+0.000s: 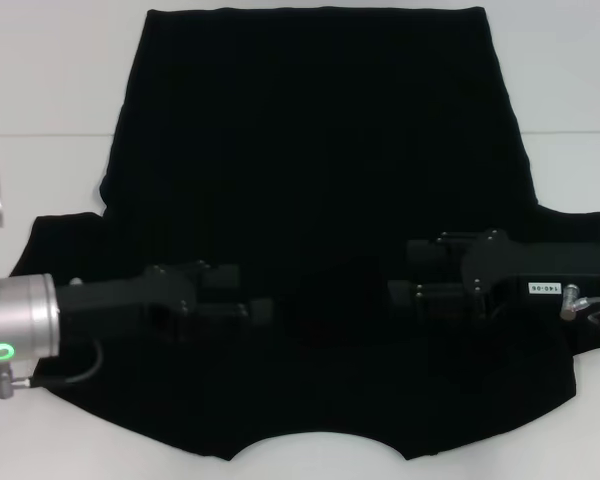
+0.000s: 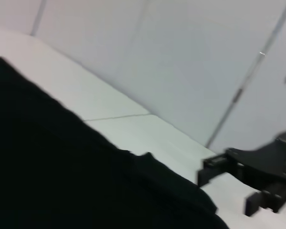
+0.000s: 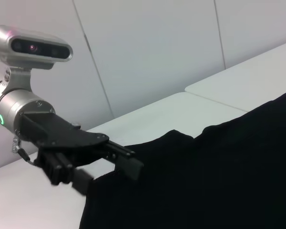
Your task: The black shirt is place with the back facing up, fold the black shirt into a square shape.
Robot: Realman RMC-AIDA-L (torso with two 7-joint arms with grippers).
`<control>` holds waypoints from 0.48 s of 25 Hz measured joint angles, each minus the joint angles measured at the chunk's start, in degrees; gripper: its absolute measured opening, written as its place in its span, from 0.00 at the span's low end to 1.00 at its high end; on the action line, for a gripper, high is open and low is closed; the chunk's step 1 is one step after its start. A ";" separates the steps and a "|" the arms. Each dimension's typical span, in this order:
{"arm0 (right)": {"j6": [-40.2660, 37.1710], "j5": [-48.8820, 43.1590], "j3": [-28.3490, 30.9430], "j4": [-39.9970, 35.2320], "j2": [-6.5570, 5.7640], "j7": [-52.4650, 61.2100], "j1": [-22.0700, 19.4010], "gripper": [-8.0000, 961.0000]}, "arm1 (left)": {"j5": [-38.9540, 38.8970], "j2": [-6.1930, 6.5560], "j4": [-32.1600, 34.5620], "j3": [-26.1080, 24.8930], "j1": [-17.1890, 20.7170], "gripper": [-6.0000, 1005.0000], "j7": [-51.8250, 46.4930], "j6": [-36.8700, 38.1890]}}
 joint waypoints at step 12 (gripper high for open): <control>0.08 0.25 0.48 0.29 0.25 0.08 0.54 0.81 | 10.22 2.49 7.95 -11.15 1.63 0.90 -21.02 -4.84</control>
